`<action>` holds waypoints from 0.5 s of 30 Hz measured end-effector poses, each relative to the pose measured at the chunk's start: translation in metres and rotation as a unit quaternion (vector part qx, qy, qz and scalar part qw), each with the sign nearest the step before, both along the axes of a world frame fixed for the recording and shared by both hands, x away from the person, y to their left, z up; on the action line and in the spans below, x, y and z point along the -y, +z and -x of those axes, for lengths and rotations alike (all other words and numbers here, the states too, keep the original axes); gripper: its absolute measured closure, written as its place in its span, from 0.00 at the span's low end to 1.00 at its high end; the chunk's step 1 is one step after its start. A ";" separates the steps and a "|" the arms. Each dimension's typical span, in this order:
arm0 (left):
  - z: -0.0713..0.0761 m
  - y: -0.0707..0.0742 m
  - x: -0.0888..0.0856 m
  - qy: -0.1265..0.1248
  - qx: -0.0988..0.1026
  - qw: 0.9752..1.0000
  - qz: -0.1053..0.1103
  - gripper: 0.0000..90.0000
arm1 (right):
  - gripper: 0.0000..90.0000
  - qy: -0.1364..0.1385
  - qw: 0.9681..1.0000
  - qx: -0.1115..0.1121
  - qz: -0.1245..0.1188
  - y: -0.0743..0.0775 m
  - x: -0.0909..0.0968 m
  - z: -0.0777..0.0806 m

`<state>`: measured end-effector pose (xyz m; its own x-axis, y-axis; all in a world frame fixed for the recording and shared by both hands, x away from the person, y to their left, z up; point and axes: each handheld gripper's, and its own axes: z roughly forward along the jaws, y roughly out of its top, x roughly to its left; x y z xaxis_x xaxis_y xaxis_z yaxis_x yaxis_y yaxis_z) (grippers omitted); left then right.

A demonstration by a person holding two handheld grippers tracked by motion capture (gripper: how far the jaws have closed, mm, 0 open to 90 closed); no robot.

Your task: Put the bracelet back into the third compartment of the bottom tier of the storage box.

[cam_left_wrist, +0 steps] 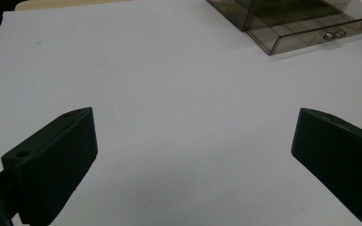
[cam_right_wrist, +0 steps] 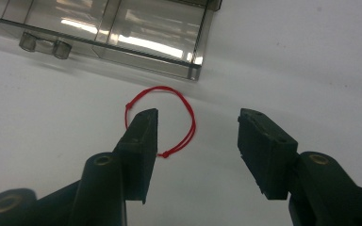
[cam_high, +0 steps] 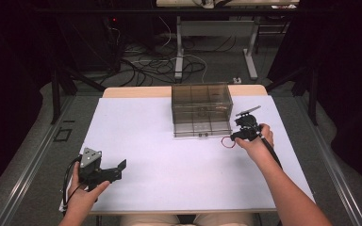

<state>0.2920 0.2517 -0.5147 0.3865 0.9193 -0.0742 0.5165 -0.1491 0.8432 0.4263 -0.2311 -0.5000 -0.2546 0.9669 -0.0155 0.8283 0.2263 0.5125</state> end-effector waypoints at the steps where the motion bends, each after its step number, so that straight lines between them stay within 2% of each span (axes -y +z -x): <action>1: 0.000 0.000 0.000 0.000 0.000 1.000 0.000 0.01 | 0.53 -0.005 1.000 -0.006 -0.001 -0.002 0.000 -0.002; 6: 0.000 0.000 0.000 -0.001 0.000 1.000 -0.001 0.01 | 0.52 -0.007 1.000 -0.010 0.001 -0.004 0.000 -0.004; 9: 0.000 0.000 0.000 -0.002 -0.001 1.000 -0.001 0.01 | 0.52 -0.023 1.000 -0.012 -0.011 -0.007 -0.001 -0.006; 15: 0.000 0.000 0.000 -0.002 -0.001 1.000 -0.001 0.01 | 0.53 -0.021 1.000 -0.012 -0.004 -0.010 -0.003 -0.008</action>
